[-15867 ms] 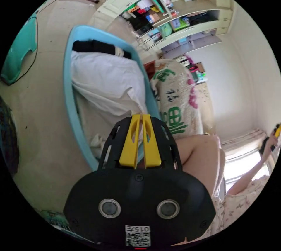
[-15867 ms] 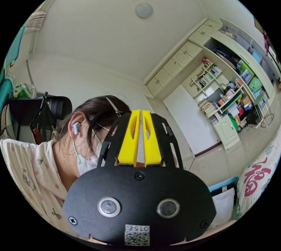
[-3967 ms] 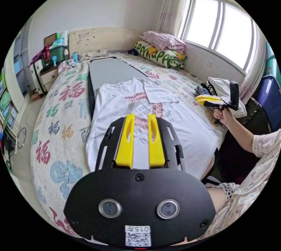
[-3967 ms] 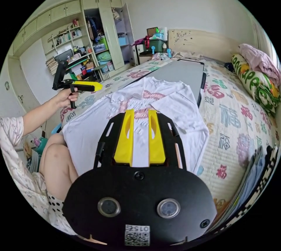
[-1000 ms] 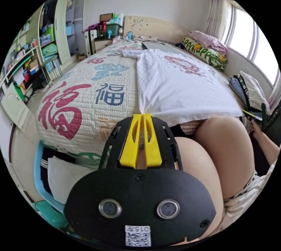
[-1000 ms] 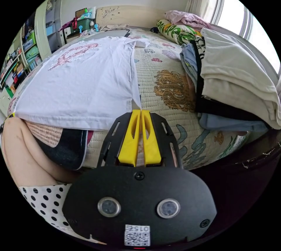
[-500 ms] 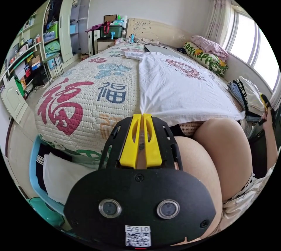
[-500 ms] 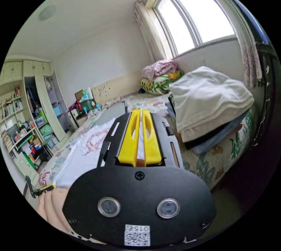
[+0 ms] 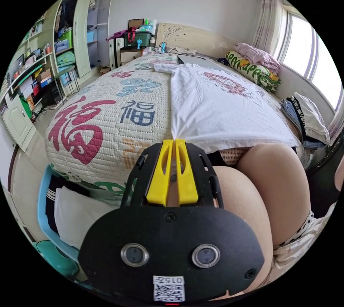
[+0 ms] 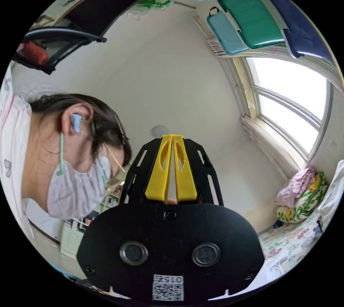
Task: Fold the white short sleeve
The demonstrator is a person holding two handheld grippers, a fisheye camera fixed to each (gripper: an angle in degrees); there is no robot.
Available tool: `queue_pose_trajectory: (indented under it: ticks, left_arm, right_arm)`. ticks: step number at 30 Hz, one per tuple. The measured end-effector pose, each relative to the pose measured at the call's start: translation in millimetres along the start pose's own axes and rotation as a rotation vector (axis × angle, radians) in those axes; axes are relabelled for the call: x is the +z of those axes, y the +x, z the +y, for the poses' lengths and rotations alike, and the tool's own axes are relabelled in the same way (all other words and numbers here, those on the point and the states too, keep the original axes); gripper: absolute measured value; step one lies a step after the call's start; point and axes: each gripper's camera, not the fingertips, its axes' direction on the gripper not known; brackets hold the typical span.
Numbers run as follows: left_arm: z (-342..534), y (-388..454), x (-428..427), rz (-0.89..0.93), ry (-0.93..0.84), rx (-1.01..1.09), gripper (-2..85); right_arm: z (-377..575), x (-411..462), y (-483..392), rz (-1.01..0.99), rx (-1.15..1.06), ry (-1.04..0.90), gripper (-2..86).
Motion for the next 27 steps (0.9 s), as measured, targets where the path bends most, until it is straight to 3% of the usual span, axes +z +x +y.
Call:
queue_pose_trajectory:
  ticks: [6, 11, 27]
  left_arm:
    - [-5.4, -10.3, -11.2, 0.006, 0.005, -0.007, 0.4]
    - [-12.9, -19.8, -15.1, 0.011, 0.005, -0.009, 0.4]
    - [-37.4, -49.5, -9.6, 0.037, 0.009, -0.023, 0.5]
  right_arm:
    - [-7.6, -30.3, -22.6, -0.154, 0.108, 0.059, -0.6]
    - [-24.0, -39.6, -35.2, -0.166, 0.147, 0.099, -0.6]
    - [-131.2, 60.5, -64.2, -0.195, 0.165, 0.072, -0.5]
